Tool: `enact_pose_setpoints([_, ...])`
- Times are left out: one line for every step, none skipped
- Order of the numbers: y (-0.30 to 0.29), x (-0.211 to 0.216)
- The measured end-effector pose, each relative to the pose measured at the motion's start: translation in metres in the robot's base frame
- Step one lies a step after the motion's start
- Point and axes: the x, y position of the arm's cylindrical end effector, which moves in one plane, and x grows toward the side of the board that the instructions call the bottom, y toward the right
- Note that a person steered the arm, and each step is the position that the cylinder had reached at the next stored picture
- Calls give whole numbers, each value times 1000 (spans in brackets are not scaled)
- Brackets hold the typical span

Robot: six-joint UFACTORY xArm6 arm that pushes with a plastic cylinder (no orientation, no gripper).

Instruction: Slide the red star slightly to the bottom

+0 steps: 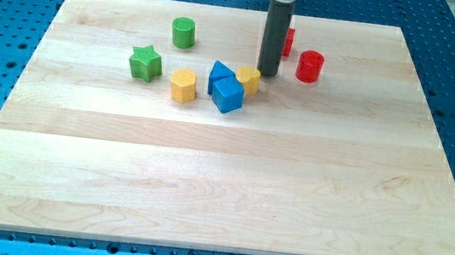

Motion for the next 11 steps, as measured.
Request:
enact_pose_setpoints([16, 8])
enact_pose_setpoints([60, 27])
enact_pose_setpoints([101, 29])
enact_pose_setpoints([117, 22])
enact_pose_setpoints([124, 22])
enact_pose_setpoints([133, 22])
enact_pose_setpoints([140, 12])
enact_pose_setpoints([146, -5])
enact_pose_setpoints([144, -83])
enact_pose_setpoints([109, -118])
enact_pose_setpoints([55, -119])
